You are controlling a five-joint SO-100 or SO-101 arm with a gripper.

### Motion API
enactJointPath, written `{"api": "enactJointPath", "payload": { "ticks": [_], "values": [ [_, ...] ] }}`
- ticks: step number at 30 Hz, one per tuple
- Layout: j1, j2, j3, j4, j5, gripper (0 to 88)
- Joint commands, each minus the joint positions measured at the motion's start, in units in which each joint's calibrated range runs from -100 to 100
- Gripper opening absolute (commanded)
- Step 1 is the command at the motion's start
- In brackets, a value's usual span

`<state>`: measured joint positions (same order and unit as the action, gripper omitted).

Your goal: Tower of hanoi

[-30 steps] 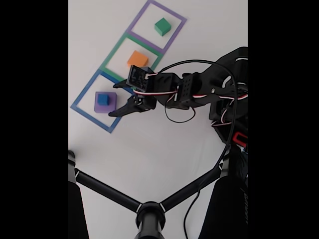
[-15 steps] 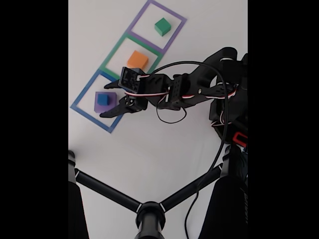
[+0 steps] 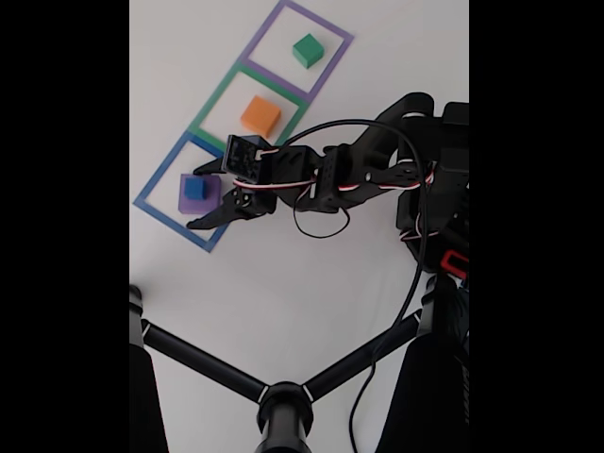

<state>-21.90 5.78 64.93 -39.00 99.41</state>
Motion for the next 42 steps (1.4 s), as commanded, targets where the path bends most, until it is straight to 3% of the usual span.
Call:
{"api": "enactJointPath", "payload": {
  "ticks": [1, 42],
  "values": [
    [-0.73, -0.41, -2.38, -1.72, 0.59, 28.6],
    [-1.11, 3.38, -5.74, -3.10, 0.59, 28.2]
  ]
}}
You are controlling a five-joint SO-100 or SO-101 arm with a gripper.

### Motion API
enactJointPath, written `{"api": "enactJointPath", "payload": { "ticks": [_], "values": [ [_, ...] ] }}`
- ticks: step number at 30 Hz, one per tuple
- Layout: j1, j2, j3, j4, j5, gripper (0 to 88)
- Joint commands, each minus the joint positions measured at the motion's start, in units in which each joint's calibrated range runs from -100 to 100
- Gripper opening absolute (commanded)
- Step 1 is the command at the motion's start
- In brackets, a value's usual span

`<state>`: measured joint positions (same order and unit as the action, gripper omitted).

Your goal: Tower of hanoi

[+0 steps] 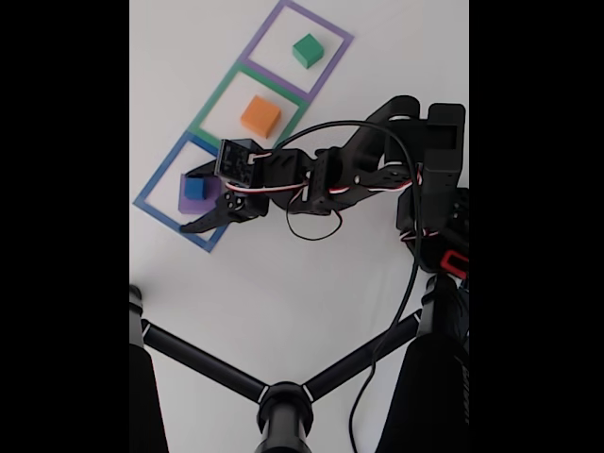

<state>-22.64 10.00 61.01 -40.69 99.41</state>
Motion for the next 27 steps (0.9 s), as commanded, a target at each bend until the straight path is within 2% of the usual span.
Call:
{"api": "enactJointPath", "payload": {
  "ticks": [1, 16, 27],
  "values": [
    [-0.37, -0.76, -1.83, -1.50, 0.59, 27.6],
    [-0.47, -0.36, -2.28, -1.58, 0.59, 11.8],
    [-0.09, -0.27, -2.74, -1.74, 0.59, 6.4]
  ]
}}
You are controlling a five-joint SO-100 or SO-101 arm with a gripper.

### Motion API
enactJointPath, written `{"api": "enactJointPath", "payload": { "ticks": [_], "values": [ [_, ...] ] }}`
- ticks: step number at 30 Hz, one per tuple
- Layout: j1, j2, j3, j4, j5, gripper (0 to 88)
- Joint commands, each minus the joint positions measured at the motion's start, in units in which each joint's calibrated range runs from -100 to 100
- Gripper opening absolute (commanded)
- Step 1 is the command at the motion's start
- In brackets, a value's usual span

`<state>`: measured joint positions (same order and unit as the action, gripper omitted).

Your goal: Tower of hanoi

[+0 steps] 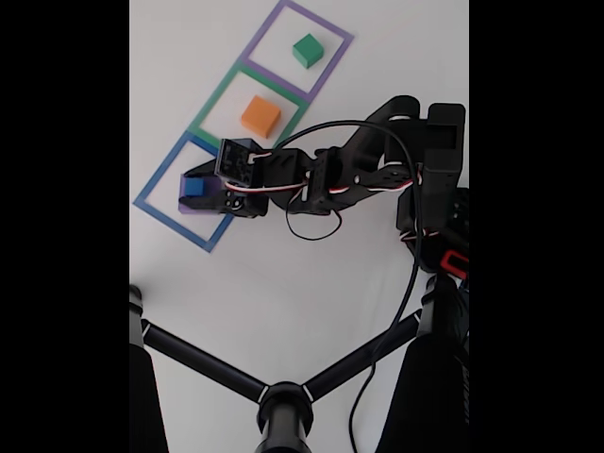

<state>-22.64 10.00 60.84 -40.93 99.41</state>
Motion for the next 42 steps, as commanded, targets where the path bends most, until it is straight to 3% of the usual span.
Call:
{"api": "enactJointPath", "payload": {
  "ticks": [1, 28, 35, 42],
  "values": [
    [-0.09, -0.27, -2.56, -1.50, 0.59, 6.0],
    [0.68, -2.13, -3.84, -0.28, 0.59, 2.6],
    [0.49, -11.09, -7.84, 12.67, 0.59, 2.5],
    [1.93, -24.26, -15.38, 36.23, 0.59, 2.5]
  ]
}}
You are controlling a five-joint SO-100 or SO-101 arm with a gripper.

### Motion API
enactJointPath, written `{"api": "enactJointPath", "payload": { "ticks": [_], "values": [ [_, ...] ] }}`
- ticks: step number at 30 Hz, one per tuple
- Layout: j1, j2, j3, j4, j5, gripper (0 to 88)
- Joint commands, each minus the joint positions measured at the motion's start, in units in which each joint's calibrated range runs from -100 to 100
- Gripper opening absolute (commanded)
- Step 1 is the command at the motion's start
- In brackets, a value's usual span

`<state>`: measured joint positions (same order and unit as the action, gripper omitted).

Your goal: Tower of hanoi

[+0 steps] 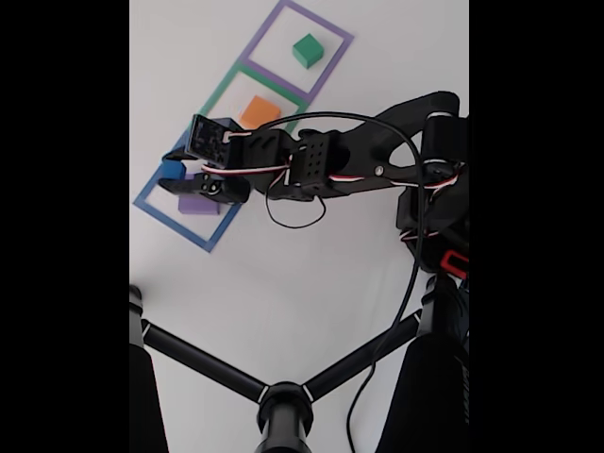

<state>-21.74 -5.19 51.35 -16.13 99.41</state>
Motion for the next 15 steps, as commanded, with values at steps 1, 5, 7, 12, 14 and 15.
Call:
{"api": "enactJointPath", "payload": {
  "ticks": [1, 5, 7, 12, 14, 15],
  "values": [
    [1.31, -10.51, -7.35, 14.92, 0.59, 2.5],
    [3.23, -15.84, -14.53, 29.90, 0.59, 2.5],
    [4.48, -17.78, -19.08, 37.99, 0.59, 2.5],
    [8.31, -20.20, -31.71, 55.48, 0.59, 2.5],
    [10.23, -20.36, -37.62, 62.77, 0.59, 2.5],
    [11.09, -20.36, -40.62, 65.93, 0.59, 2.5]
  ]
}}
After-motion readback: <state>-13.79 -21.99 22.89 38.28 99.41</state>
